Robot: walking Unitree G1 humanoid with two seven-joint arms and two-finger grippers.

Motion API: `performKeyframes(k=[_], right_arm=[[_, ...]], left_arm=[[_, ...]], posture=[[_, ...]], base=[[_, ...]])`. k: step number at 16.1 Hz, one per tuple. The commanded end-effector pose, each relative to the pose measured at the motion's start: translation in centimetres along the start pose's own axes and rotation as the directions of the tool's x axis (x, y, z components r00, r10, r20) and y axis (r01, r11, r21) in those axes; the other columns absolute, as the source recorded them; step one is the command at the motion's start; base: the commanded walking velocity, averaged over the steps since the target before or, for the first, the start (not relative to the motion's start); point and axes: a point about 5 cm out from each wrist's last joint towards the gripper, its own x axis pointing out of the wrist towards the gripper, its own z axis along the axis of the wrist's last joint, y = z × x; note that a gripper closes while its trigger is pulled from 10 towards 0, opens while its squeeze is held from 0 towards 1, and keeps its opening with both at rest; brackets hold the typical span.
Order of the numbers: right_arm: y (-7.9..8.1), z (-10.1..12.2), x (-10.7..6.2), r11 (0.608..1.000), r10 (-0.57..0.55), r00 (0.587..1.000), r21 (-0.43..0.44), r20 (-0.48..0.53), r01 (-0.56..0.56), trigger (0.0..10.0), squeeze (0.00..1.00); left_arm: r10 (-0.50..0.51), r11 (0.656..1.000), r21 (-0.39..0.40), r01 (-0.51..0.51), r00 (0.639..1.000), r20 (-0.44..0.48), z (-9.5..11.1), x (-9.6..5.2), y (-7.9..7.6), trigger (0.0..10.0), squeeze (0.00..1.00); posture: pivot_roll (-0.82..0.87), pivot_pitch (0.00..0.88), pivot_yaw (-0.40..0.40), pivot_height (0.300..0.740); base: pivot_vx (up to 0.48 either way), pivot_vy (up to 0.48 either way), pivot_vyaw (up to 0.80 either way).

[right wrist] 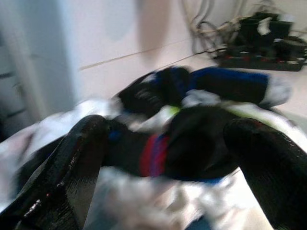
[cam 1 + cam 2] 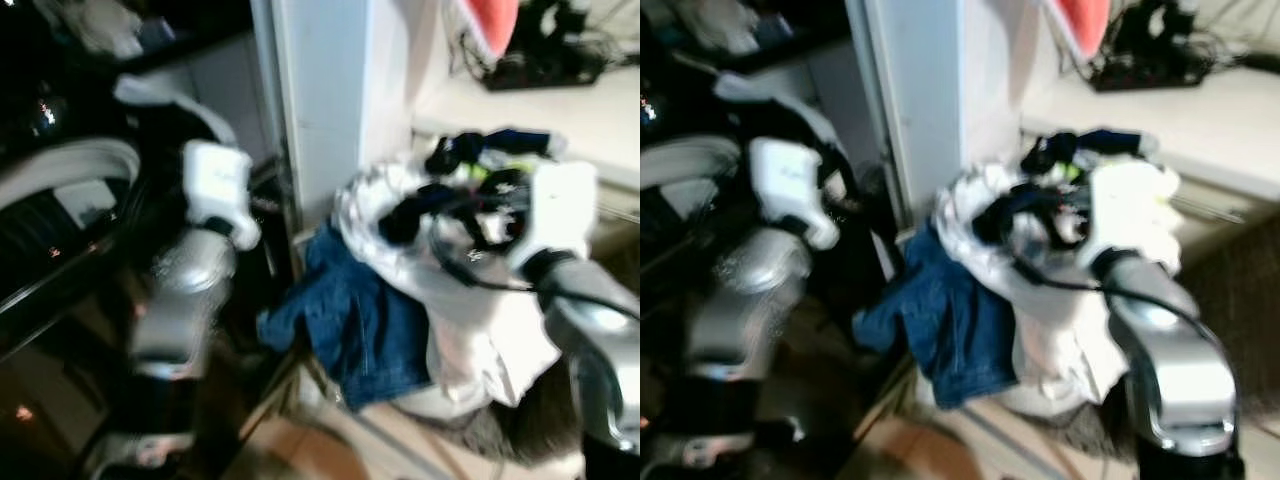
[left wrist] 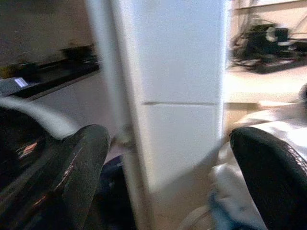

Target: Clothes washing

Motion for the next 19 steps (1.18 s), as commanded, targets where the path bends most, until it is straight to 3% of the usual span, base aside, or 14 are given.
performKeyframes(k=[1, 6, 12, 14, 19], right_arm=[[0.5, 0.4, -0.1, 1.000, 0.018, 1.000, 0.003, 0.019, -0.018, 10.0, 0.00], [0.6, 0.3, -0.3, 0.998, 0.030, 0.999, 0.045, 0.022, -0.031, 10.0, 0.00], [-0.1, 0.5, -1.2, 1.000, -0.007, 1.000, 0.026, 0.025, 0.006, 10.0, 0.00], [-0.5, 0.9, -2.2, 1.000, -0.005, 1.000, 0.028, 0.030, 0.004, 10.0, 0.00], [-0.7, -0.1, -4.6, 1.000, 0.008, 0.999, 0.031, -0.051, -0.006, 10.0, 0.00]], left_arm=[[0.039, 0.999, 0.021, -0.039, 0.999, 0.014, 0.7, -0.1, 1.2, 10.0, 0.00], [0.046, 0.999, 0.012, -0.046, 0.999, 0.012, 0.6, -0.3, 1.6, 10.0, 0.00], [0.066, 0.997, 0.037, -0.065, 0.997, -0.038, -0.4, -1.5, 1.8, 10.0, 0.00], [0.092, 0.995, 0.045, -0.089, 0.993, -0.071, -0.8, -2.7, 2.4, 10.0, 0.00], [0.061, 0.997, 0.054, -0.053, 0.985, -0.161, -1.6, -5.6, 1.6, 10.0, 0.00]], posture=[[-0.02, 0.000, 0.053, 0.740], [-0.02, 0.000, 0.069, 0.740], [-0.01, 0.000, 0.045, 0.740], [-0.01, 0.000, 0.020, 0.740], [0.01, 0.000, 0.000, 0.740]], base=[[0.375, 0.000, 0.00], [0.000, 0.000, 0.00], [0.000, 0.000, 0.00], [0.000, 0.000, 0.00], [0.000, 0.000, 0.00]])
